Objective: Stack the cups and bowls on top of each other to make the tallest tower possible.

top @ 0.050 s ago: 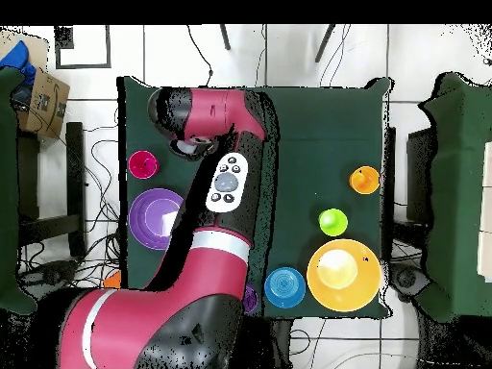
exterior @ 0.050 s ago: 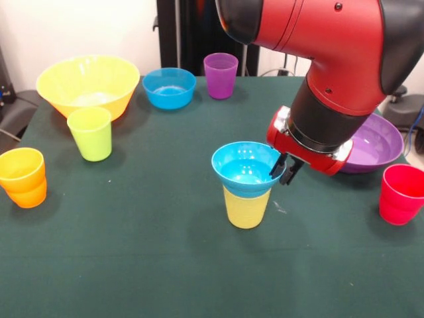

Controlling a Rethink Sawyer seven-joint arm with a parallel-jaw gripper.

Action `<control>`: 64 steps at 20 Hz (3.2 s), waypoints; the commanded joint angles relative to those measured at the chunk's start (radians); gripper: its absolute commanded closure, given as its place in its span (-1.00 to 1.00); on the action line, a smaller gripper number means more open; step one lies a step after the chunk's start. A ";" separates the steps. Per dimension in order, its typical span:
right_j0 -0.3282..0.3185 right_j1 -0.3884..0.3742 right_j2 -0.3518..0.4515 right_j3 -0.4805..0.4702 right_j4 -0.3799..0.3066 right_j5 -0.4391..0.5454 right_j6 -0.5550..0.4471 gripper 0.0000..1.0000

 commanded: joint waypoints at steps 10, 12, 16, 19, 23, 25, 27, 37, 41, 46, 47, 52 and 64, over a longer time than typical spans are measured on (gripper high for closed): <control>-0.004 0.015 0.055 -0.004 0.005 -0.010 0.146 1.00; -0.005 0.010 0.057 0.009 0.003 -0.015 0.139 1.00; -0.006 -0.002 0.065 0.037 0.005 -0.028 0.130 1.00; -0.007 -0.013 0.069 0.063 0.007 -0.033 0.124 1.00; -0.008 -0.029 0.079 0.104 0.010 -0.062 0.116 1.00; -0.008 -0.035 0.081 0.119 0.011 -0.062 0.113 1.00; -0.010 -0.042 0.085 0.139 0.013 -0.064 0.111 1.00; -0.008 -0.059 0.098 0.194 0.020 -0.101 0.113 1.00; -0.004 -0.060 0.099 0.197 0.020 -0.125 0.121 1.00; -0.002 -0.060 0.095 0.195 0.023 -0.142 0.134 1.00; -0.001 -0.058 0.094 0.192 0.024 -0.142 0.135 1.00; 0.002 -0.054 0.092 0.184 0.029 -0.135 0.140 1.00; 0.004 -0.054 0.096 0.189 0.038 -0.114 0.140 -1.00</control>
